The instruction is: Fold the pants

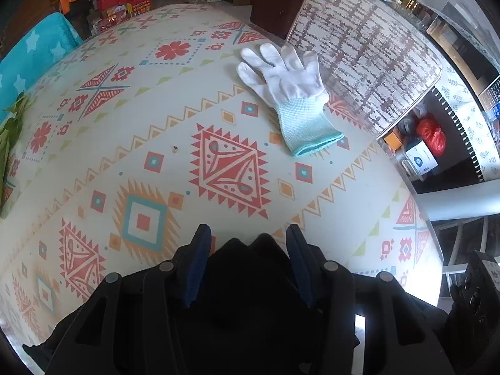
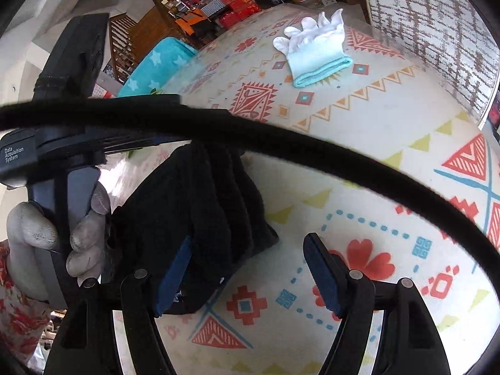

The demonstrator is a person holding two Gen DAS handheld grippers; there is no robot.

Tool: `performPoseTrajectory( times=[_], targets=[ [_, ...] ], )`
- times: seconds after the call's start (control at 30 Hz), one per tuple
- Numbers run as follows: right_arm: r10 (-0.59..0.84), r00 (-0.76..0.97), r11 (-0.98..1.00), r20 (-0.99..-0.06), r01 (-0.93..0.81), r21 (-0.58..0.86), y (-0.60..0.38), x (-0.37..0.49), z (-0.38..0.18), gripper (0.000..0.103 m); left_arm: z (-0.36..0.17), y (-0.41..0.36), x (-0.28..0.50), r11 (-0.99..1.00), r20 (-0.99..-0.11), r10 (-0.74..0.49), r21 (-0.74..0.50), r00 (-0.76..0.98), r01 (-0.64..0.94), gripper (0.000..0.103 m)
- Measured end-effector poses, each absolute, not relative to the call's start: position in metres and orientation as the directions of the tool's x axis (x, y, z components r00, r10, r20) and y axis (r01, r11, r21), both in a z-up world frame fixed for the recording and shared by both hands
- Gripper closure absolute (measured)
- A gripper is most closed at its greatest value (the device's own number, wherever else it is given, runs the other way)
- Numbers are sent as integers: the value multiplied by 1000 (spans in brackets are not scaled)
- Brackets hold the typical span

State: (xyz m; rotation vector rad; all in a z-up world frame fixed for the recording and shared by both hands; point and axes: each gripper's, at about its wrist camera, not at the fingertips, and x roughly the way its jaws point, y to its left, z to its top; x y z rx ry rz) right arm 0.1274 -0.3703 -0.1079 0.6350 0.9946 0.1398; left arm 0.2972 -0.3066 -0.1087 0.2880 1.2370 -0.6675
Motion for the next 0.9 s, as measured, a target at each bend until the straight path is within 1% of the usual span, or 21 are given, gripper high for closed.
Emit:
performPoseTrajectory(
  times=[0.1, 0.17, 0.27, 0.37, 0.57, 0.67, 0.73, 0.77, 0.83, 0.9],
  targets=[
    [393, 563, 819, -727, 146, 555, -359, 134, -107, 23, -114, -313, 296, 775, -940, -300, -139, 165, 617, 54],
    [396, 577, 821, -714, 125, 556, -350, 137, -108, 15, -118, -316, 297, 777, -942, -292, -134, 163, 616, 54],
    [382, 597, 831, -705, 113, 545, -341, 141, -107, 11, -122, -321, 297, 778, -945, -282, -126, 163, 616, 54],
    [371, 604, 837, -706, 113, 536, -335, 143, -107, 11, -125, -325, 297, 773, -948, -272, -115, 163, 624, 54],
    [398, 597, 820, -697, 109, 562, -343, 143, -107, 12, -128, -328, 295, 758, -953, -260, -100, 158, 645, 54],
    [385, 594, 833, -707, 106, 543, -342, 149, -103, 13, -128, -329, 293, 740, -956, -238, -65, 169, 670, 64],
    [374, 590, 842, -715, 106, 528, -338, 152, -102, 13, -127, -330, 291, 723, -957, -229, -47, 176, 689, 74],
    [368, 588, 848, -721, 107, 520, -338, 153, -102, 15, -126, -330, 290, 718, -958, -227, -42, 176, 695, 77],
    [360, 579, 858, -732, 104, 504, -333, 154, -100, 23, -124, -329, 290, 708, -957, -237, -51, 168, 704, 80],
    [348, 569, 867, -746, 109, 487, -330, 151, -100, 45, -121, -326, 289, 701, -956, -243, -55, 166, 711, 81]
  ],
)
